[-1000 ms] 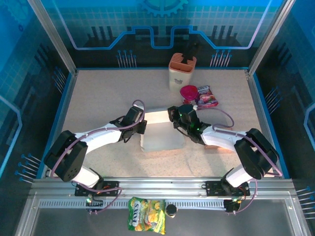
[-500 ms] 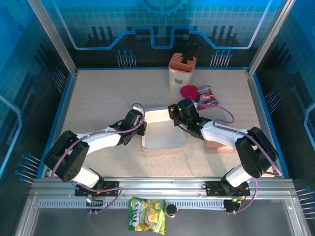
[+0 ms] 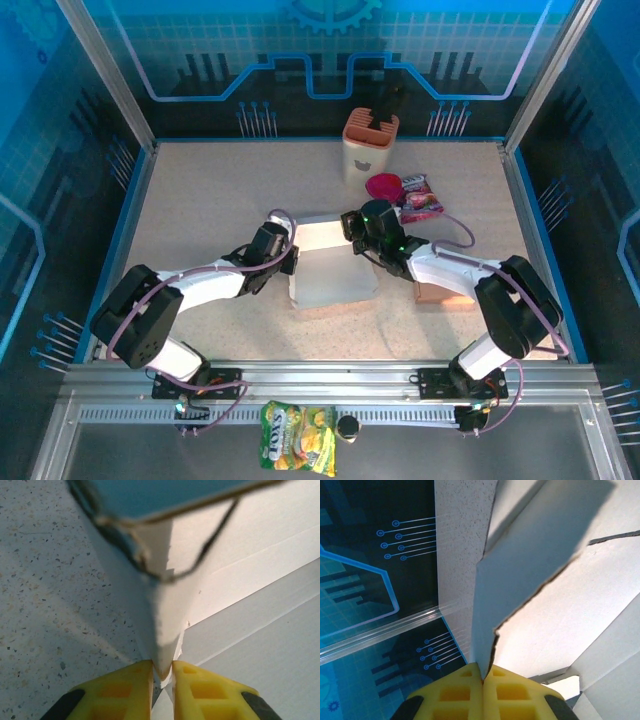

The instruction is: Fold the paper box

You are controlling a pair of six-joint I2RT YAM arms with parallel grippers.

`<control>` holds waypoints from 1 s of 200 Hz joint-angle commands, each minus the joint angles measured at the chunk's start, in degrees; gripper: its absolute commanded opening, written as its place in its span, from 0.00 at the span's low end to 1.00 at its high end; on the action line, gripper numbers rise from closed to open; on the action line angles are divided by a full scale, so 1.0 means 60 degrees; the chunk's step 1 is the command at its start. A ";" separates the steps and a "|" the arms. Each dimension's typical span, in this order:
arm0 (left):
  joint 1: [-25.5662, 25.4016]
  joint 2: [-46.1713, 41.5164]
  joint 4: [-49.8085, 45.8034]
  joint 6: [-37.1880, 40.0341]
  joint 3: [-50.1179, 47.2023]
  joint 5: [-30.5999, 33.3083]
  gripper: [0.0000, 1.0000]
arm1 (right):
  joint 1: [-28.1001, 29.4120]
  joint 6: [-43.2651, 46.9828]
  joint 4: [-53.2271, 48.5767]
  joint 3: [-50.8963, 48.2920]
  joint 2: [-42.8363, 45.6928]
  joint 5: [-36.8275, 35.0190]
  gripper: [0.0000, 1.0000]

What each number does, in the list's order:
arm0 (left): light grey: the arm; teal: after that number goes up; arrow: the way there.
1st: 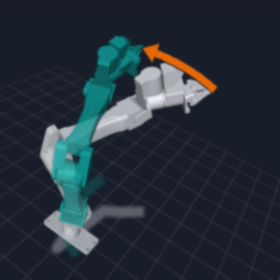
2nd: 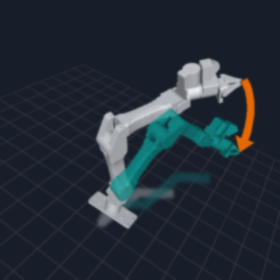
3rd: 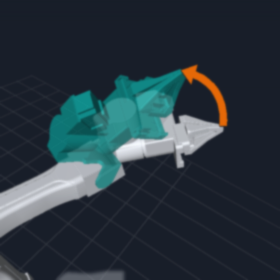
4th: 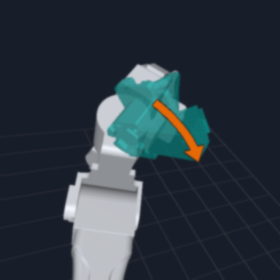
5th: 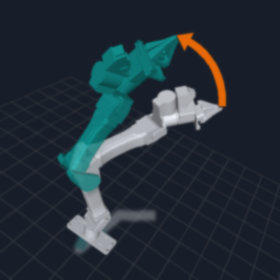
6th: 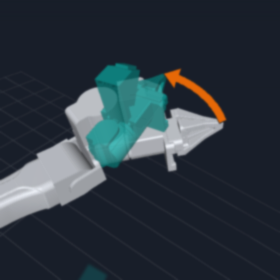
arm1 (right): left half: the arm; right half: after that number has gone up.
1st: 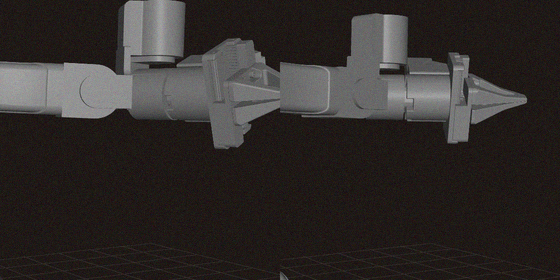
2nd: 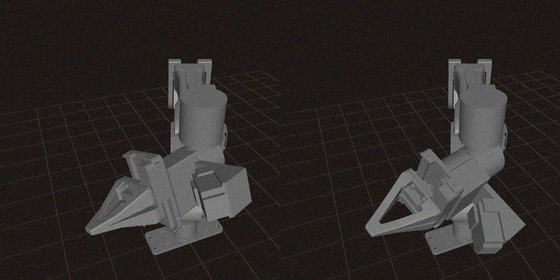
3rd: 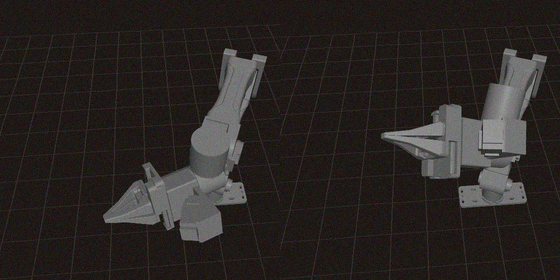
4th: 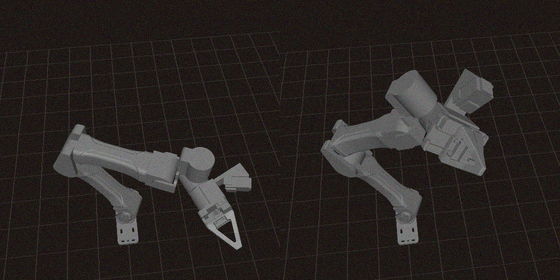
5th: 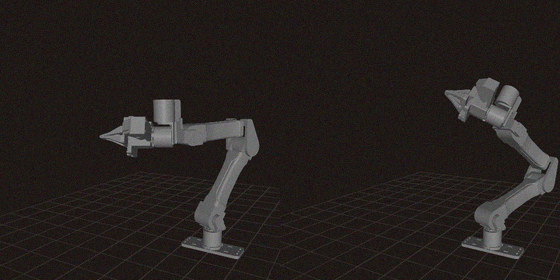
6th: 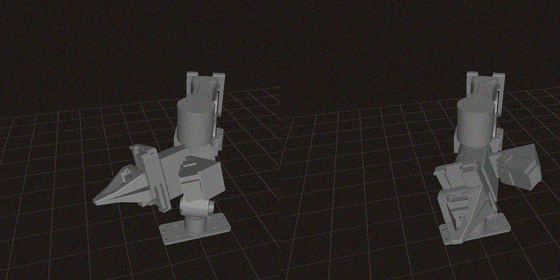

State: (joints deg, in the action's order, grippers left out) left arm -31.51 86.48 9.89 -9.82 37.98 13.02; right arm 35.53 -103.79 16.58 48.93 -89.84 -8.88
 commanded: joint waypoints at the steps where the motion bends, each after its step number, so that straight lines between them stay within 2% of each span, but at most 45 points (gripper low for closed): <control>1: 0.0013 0.0247 0.0602 0.0209 0.0064 -0.0169 0.22 | -0.0033 -0.0060 -0.0904 0.0005 -0.0380 0.0426 0.00; 59: 0.0014 0.0391 0.1591 0.0145 -0.0347 0.0124 0.25 | -0.0121 0.0066 -0.1152 0.0019 -0.0319 0.0530 0.00; 133: 0.0007 0.0451 0.3448 0.0506 -0.1111 -0.0225 0.29 | -0.0370 0.0377 -0.1489 0.0194 -0.0615 0.1281 0.00; 177: 0.0012 0.0728 0.4002 0.0500 -0.1190 -0.0148 0.23 | -0.0414 0.0423 -0.1412 0.0188 -0.0700 0.1397 0.00; 200: 0.0007 0.0881 0.4235 0.0438 -0.1172 -0.0152 0.23 | -0.0414 0.0452 -0.1386 0.0195 -0.0782 0.1486 0.00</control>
State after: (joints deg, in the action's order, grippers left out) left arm -31.22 90.43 30.41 -7.49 31.24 13.76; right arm 32.82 -102.41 15.64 50.65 -91.96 -3.99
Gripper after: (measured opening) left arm 0.228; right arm 0.063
